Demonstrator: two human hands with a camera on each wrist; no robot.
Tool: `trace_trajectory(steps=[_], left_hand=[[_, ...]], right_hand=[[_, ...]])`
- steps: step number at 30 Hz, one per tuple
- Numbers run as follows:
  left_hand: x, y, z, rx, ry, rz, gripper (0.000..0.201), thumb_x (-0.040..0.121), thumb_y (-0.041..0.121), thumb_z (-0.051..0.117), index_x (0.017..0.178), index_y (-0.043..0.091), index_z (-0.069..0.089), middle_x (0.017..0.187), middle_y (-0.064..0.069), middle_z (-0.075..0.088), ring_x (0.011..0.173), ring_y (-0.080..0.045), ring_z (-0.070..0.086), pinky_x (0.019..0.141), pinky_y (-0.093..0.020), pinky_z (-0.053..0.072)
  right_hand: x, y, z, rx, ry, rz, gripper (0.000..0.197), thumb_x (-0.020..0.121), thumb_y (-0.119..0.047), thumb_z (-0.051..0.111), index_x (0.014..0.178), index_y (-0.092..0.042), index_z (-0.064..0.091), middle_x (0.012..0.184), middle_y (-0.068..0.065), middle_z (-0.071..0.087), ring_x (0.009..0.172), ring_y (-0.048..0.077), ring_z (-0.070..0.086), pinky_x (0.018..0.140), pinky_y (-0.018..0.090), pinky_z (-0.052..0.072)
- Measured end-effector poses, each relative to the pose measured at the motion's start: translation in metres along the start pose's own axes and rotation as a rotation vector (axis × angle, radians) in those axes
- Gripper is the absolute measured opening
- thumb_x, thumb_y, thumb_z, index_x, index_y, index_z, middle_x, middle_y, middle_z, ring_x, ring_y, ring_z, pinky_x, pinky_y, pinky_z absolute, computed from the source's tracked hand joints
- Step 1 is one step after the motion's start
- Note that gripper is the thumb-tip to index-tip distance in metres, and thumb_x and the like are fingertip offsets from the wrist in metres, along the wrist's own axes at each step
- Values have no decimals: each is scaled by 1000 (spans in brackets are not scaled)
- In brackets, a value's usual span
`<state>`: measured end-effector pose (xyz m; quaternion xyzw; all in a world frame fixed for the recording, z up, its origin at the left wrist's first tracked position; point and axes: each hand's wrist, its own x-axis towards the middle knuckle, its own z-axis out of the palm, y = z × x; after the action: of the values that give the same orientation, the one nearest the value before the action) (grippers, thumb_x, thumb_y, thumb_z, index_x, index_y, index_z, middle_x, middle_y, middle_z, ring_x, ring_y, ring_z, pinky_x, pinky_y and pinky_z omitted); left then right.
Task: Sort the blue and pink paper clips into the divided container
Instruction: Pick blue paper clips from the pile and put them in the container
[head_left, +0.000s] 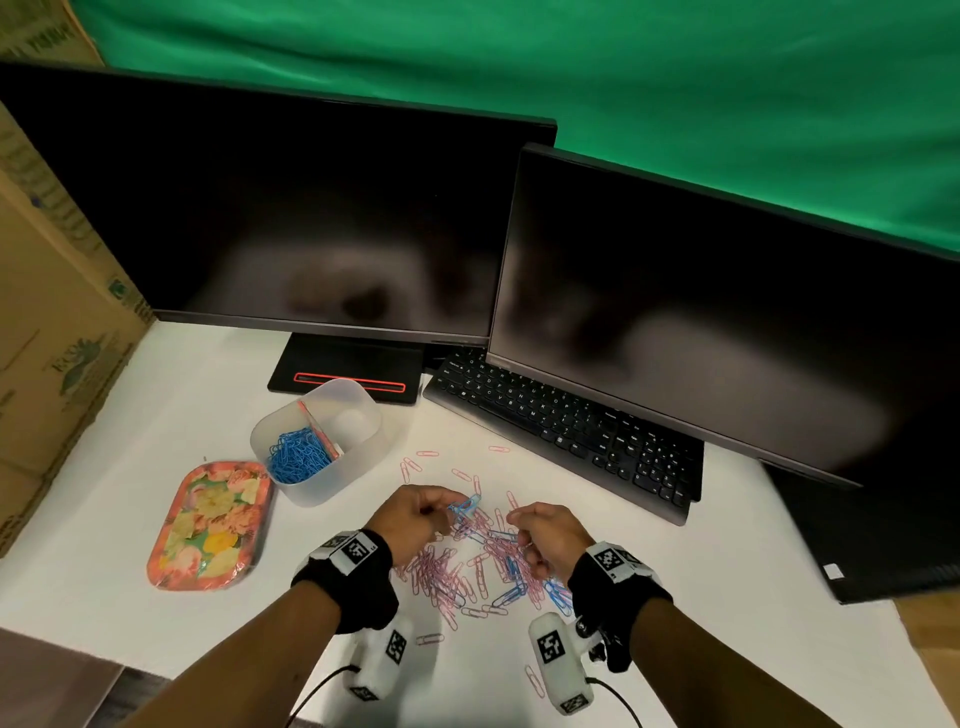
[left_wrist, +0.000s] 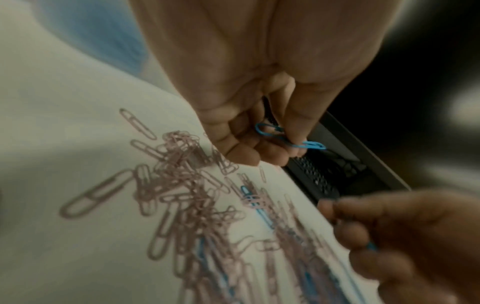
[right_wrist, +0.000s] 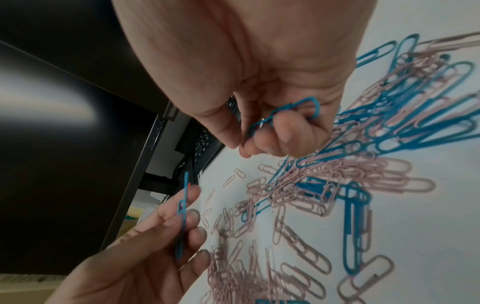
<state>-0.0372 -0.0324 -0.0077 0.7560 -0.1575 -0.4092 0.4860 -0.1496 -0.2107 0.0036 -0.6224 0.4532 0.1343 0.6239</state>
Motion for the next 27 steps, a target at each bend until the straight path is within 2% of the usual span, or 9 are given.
trace_trajectory(steps=[4,7,10,14,17,20,22,25,27], left_hand=[[2,9,5,-458,45,-124,28,89,-6,39,79,7,62,67,-8,53,59,-19,49,53,-27,38],[2,14,9,-707,65,-194,19,81,5,31,70,11,46,61,-5,41,53,-19,37,53,-28,28],[0,20,13,-730,39,-231,20,85,21,31,67,16,40,58,0,35,51,-17,29,52,-28,23],[2,21,22,-595,42,-284,46,98,44,38,59,19,36,53,1,27,48,-17,24,50,-27,23],[1,18,30,-492,56,-284,39,99,28,37,62,19,30,54,0,23,48,-16,21,51,-26,21],[-3,15,37,-394,67,-291,30,93,20,39,63,16,38,51,3,27,44,-14,21,50,-24,17],[-9,16,44,-171,69,-231,22,88,23,46,68,15,51,54,5,39,47,-12,34,50,-23,21],[-20,16,61,356,28,-76,12,87,29,57,83,21,65,77,8,64,67,-6,58,56,-20,40],[-26,13,75,654,-50,11,13,82,32,59,88,24,66,87,6,69,76,-13,64,66,-21,48]], right_hand=[[0,3,-13,9,4,81,8,90,-13,55,85,-9,61,65,7,52,47,19,43,47,21,32],[-2,5,-22,-77,12,112,9,88,-14,52,84,-10,59,69,7,54,51,20,45,51,23,34],[-6,7,-26,-256,40,50,11,87,-13,47,83,-9,57,65,5,49,53,18,43,49,19,35],[-7,18,-27,-585,147,-140,8,89,-22,52,89,-17,59,83,0,59,78,20,55,63,21,41],[-10,22,-26,-741,199,-251,7,90,-24,52,87,-29,57,92,-2,66,83,18,61,73,26,51],[-12,12,-20,-905,154,-317,18,92,-27,50,104,-36,60,99,-2,67,86,19,63,79,27,53],[-9,4,-12,-992,111,-354,25,93,-30,50,115,-37,57,111,-2,67,94,21,63,83,28,52],[-2,-7,-1,-1124,96,-369,27,93,-32,52,119,-31,58,119,3,66,104,26,62,89,33,51],[3,-13,6,-1217,95,-348,26,91,-27,53,116,-25,60,119,6,66,106,28,62,90,34,51]])
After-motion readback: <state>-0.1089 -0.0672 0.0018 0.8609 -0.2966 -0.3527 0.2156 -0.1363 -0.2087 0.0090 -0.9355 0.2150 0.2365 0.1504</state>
